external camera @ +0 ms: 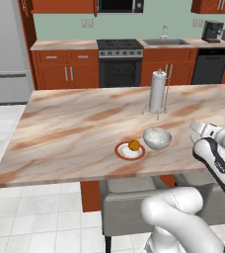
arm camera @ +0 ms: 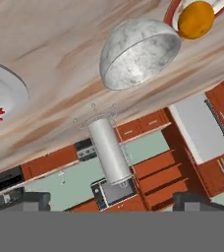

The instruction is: Take the smaller bowl and place it next to the appetizer plate on the dining counter , and place the larger bowl next to the plate with cooked food.

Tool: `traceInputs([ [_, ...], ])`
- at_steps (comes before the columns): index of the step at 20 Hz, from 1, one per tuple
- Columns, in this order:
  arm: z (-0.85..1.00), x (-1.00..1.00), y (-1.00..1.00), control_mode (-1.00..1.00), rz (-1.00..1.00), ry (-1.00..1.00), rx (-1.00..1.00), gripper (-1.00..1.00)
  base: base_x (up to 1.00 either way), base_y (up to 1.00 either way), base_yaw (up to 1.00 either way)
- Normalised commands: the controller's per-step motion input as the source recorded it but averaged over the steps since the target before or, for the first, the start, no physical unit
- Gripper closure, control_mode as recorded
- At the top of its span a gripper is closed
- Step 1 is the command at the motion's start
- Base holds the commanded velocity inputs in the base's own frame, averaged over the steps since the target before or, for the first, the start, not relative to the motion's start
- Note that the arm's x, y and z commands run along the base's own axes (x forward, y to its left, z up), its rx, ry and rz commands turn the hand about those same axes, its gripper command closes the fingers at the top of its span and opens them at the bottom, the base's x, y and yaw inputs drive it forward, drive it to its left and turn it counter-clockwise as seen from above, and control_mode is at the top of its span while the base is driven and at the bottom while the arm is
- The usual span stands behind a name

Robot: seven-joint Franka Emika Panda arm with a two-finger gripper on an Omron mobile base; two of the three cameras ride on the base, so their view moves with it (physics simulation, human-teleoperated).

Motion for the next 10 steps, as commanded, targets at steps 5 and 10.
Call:
traceInputs([
  [5,1.00,-1.00,0.00,-1.00,0.01,-0.12,-0.15,-1.00,0.00,0.00,0.00],
  [10,1.00,-1.00,0.00,-1.00,0.00,0.01,-0.20,-1.00,0.00,0.00,0.00],
])
